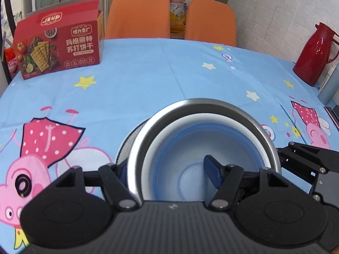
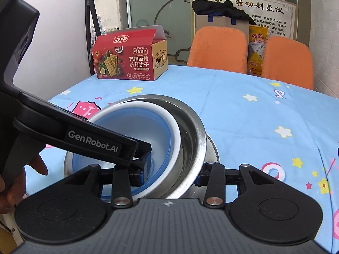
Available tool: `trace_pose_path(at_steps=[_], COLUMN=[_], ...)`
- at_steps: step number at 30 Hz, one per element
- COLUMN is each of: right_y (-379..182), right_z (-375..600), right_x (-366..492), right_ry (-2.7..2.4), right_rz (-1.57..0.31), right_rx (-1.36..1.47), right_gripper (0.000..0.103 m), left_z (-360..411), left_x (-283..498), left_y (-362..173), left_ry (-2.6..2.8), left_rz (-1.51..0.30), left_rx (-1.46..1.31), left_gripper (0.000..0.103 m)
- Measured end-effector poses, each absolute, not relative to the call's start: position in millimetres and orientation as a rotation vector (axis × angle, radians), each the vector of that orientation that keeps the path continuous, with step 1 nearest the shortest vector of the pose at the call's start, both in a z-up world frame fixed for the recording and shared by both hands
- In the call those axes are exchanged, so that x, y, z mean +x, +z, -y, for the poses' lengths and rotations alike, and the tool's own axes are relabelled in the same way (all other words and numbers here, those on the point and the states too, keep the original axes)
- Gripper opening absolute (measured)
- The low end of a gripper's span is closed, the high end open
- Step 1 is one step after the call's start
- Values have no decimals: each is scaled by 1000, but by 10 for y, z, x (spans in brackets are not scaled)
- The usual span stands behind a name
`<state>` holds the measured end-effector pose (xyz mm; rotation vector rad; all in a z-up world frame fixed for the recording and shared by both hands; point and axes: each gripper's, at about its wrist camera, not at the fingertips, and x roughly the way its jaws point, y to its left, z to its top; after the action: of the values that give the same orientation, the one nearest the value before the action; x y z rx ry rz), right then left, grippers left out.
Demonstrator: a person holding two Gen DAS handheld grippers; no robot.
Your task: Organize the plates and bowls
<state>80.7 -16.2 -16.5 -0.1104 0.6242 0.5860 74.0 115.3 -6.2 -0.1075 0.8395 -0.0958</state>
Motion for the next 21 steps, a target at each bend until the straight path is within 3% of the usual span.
trace_pose_path(at_steps=[2,3,4,6,21], right_y=[-190,-190,-185,-124,120], right_z=[176,190,207,265,932], right_x=[849,864,870,841,941], right_ry=[588,592,601,599,422], right_rz=[-647,-659,-659,-615,-392], right_rx=[-91,-79,-63,-26,128], right_gripper=[76,80,88,103,103], left_z=[-1139,-1133,-1137,-1136,-976], left_x=[719,699,678,624,406], left_y=[-58,-39,-8,84,561], left_ry=[-85,-74,-72,-35,44], left_rz=[-825,-807,-784,-729,-382], left_rx=[-94,-90,-96,-109,-353], left_gripper=[70,77,93,101,102])
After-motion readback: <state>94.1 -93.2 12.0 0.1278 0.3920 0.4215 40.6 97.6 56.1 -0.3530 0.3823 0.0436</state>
